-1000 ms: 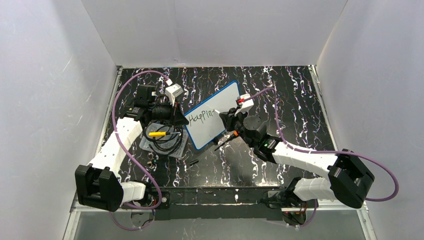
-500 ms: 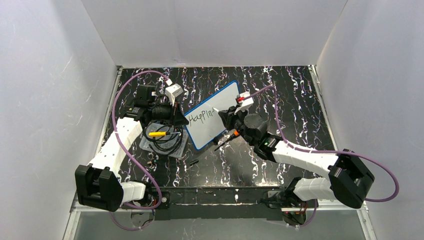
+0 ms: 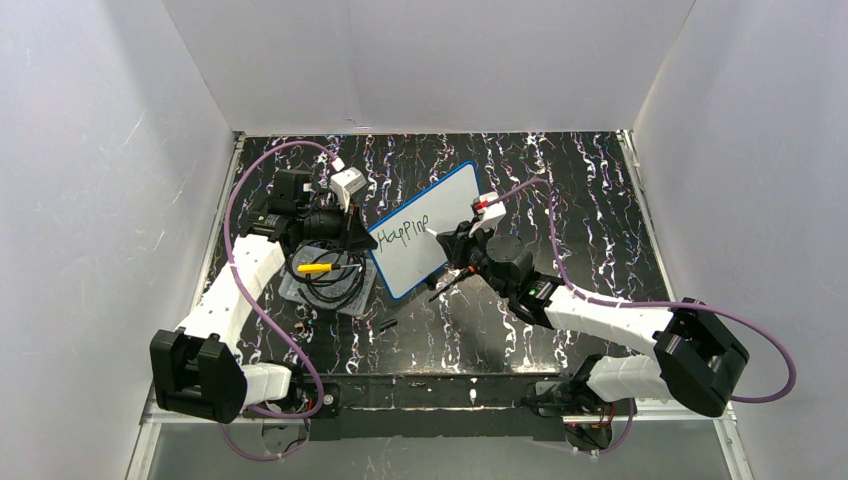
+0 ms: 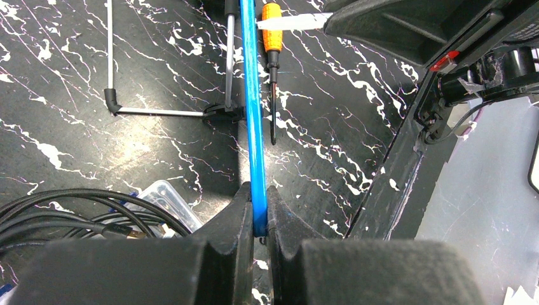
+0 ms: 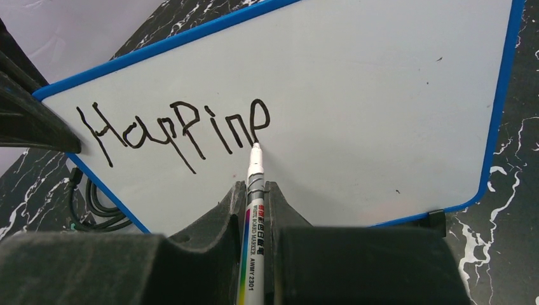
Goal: Write a sentence on the whiteboard
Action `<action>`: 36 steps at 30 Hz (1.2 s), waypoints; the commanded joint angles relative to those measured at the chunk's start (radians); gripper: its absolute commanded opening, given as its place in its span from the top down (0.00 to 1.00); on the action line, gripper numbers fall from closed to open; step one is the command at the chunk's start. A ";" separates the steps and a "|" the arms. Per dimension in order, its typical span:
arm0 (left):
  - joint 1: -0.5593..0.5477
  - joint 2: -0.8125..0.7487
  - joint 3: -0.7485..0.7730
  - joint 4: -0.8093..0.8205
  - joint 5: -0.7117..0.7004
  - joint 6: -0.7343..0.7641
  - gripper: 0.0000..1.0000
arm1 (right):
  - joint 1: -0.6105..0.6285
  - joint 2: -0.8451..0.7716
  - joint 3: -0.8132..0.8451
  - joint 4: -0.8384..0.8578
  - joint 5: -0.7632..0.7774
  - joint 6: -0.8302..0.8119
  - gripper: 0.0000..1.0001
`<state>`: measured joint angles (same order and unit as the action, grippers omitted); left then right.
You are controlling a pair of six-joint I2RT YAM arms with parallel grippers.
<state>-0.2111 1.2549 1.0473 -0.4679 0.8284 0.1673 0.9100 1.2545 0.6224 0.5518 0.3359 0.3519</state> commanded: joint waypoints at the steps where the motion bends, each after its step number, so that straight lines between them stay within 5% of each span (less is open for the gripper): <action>1: -0.010 -0.040 0.004 0.001 0.129 -0.017 1.00 | 0.000 0.006 -0.005 -0.007 0.041 0.006 0.99; 11: -0.010 -0.041 0.005 0.001 0.127 -0.016 1.00 | 0.000 -0.033 0.002 -0.020 0.150 -0.027 0.99; 36: -0.010 -0.040 0.003 0.003 0.136 -0.018 1.00 | -0.011 -0.013 0.061 0.097 0.120 -0.089 0.99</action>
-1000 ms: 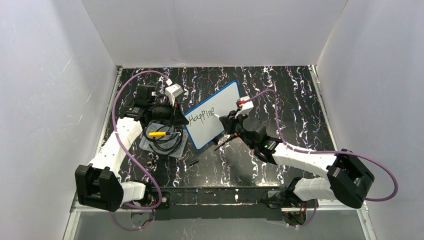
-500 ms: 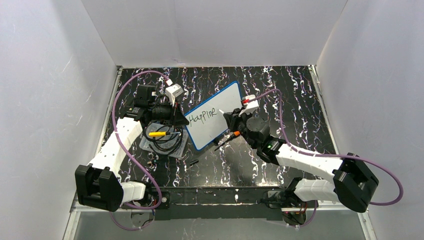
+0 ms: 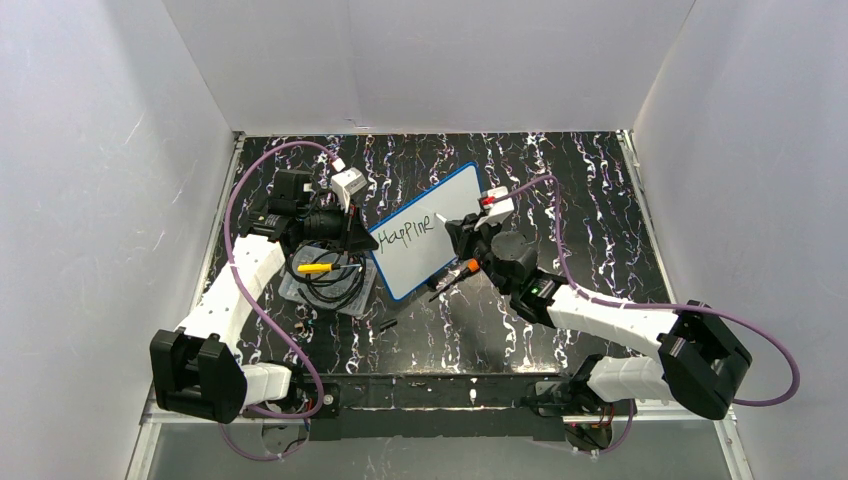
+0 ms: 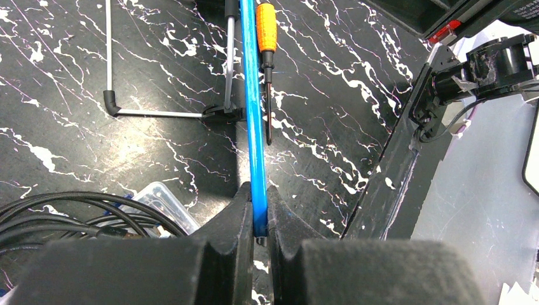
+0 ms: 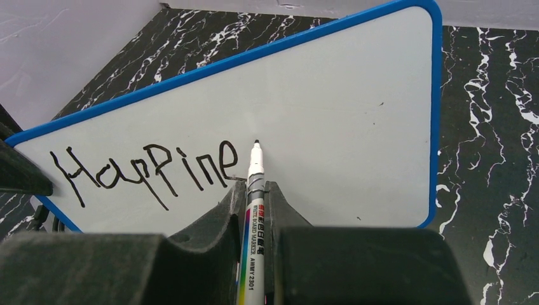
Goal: Write a sentence on the whiteboard
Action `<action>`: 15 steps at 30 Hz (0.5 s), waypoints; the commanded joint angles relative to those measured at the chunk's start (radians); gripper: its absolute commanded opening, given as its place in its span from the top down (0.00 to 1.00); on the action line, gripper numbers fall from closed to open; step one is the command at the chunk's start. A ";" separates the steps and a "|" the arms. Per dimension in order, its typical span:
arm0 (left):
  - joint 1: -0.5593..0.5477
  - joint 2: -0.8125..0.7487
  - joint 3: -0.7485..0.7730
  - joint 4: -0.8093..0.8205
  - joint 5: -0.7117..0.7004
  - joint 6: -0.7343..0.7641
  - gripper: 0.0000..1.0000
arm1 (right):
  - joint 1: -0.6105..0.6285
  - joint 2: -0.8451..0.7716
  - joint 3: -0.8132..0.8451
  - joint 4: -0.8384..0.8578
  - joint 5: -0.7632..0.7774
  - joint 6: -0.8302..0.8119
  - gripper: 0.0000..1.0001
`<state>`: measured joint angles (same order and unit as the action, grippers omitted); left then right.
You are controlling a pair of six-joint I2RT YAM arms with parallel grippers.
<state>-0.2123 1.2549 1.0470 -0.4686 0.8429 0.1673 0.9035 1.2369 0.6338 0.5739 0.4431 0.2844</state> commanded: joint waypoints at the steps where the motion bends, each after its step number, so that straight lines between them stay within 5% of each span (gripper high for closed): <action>1: -0.009 -0.039 0.003 0.004 0.122 -0.018 1.00 | -0.005 0.009 0.052 0.075 0.005 -0.024 0.99; 15: -0.009 -0.043 0.004 0.005 0.122 -0.019 1.00 | 0.004 0.004 -0.002 0.015 -0.084 0.033 0.99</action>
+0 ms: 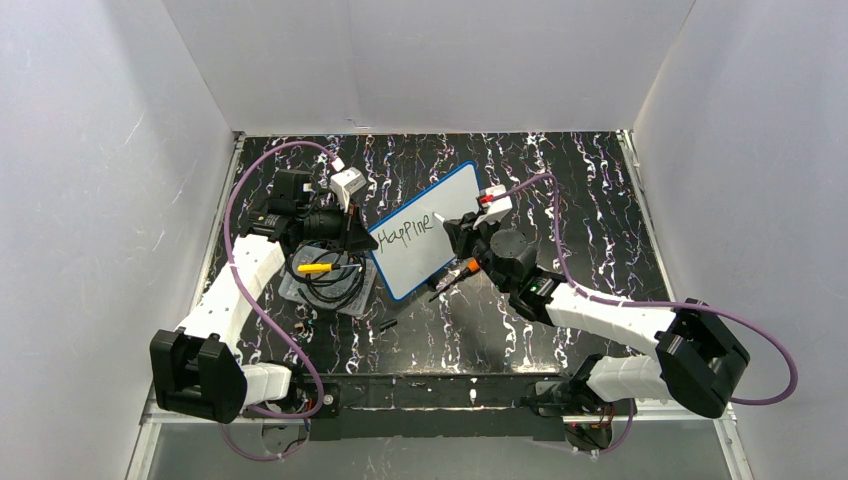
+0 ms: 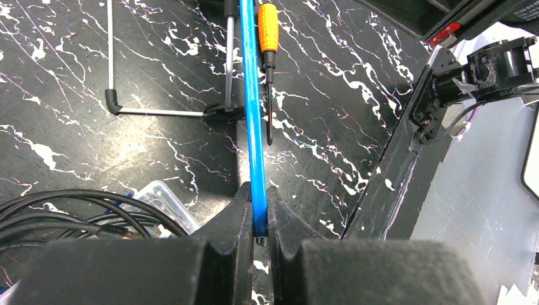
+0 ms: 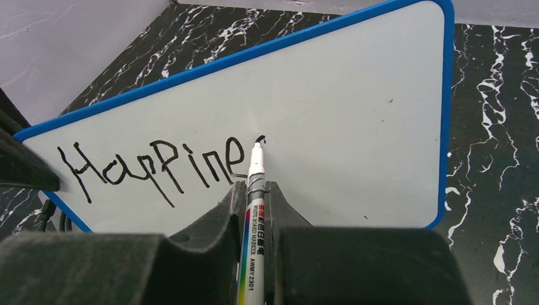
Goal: Write a sentence on the whiteboard
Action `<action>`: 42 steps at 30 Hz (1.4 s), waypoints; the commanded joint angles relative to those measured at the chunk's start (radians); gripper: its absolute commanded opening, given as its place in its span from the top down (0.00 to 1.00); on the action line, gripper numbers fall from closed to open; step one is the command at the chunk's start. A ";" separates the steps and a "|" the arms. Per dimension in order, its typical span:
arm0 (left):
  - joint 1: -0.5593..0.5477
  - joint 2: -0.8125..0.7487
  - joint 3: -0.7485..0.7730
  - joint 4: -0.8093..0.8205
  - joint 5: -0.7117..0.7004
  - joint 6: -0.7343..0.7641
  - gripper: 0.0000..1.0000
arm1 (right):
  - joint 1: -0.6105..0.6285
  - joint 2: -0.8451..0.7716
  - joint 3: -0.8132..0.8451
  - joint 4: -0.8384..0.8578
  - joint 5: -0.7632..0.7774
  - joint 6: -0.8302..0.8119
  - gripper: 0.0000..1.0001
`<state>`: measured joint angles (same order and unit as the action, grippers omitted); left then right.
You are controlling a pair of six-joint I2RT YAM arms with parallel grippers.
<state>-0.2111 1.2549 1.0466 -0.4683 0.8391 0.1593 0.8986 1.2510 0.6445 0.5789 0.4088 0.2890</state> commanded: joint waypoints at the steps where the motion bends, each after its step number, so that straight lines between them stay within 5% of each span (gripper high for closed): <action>1: -0.010 -0.043 0.004 0.005 0.126 -0.012 1.00 | 0.012 -0.012 -0.016 0.006 -0.049 0.030 0.99; 20: -0.010 -0.043 0.004 0.005 0.127 -0.012 1.00 | 0.014 -0.007 -0.023 -0.047 0.115 0.030 0.99; 42: -0.010 -0.047 0.002 0.008 0.127 -0.016 1.00 | 0.043 -0.052 -0.042 -0.086 0.058 0.062 0.99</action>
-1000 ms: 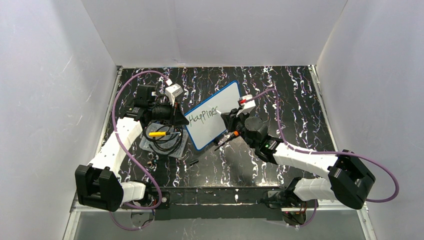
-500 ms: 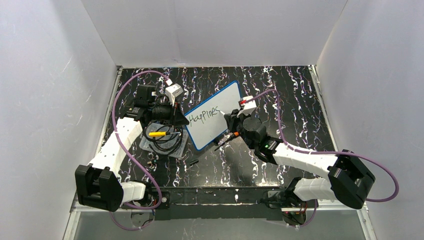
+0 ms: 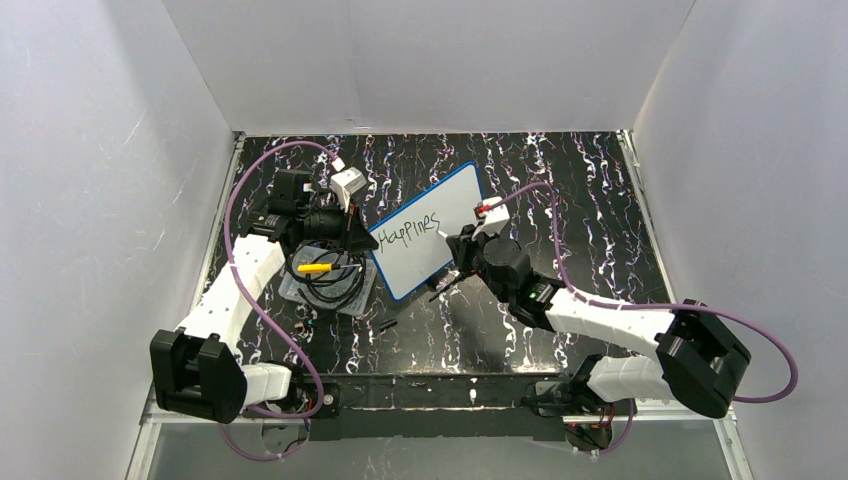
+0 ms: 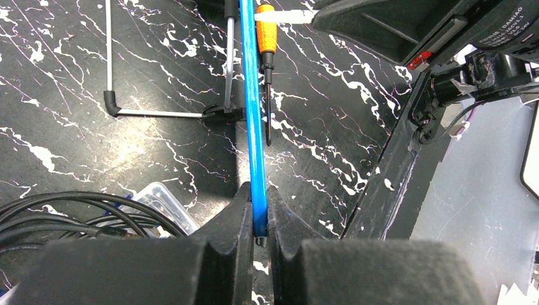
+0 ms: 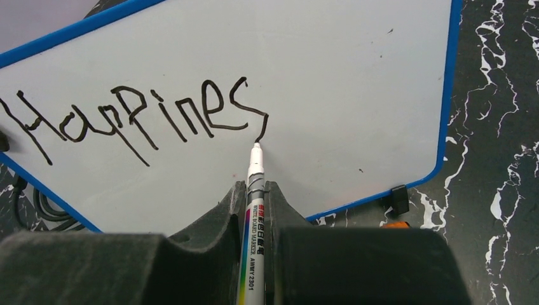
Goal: Write a sentence on the whiteboard
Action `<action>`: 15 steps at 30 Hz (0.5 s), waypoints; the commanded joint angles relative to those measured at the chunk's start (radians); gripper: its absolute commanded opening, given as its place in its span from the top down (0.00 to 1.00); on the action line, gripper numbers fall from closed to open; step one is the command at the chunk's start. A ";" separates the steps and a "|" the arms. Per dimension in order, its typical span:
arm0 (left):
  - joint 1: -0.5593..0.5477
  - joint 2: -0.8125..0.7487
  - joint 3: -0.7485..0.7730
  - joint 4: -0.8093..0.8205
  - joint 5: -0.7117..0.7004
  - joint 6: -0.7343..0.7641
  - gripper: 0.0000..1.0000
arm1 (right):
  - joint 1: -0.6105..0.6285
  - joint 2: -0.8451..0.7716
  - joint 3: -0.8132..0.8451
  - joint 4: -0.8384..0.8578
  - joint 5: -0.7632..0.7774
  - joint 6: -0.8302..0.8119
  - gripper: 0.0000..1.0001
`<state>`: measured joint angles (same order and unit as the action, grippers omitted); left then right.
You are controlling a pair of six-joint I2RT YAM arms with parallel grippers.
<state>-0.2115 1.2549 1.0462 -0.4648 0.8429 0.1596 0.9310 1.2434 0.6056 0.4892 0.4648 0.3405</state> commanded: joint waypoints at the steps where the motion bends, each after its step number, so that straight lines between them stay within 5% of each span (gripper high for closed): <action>1: -0.010 -0.049 0.003 0.006 0.124 -0.017 1.00 | 0.011 -0.059 -0.005 -0.001 0.005 0.012 0.99; 15: -0.010 -0.047 -0.001 0.009 0.122 -0.018 1.00 | -0.048 -0.068 0.066 0.089 0.008 -0.067 0.99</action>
<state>-0.2123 1.2549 1.0431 -0.4633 0.8520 0.1596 0.9039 1.1564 0.6132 0.4824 0.4904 0.3069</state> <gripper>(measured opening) 0.048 0.195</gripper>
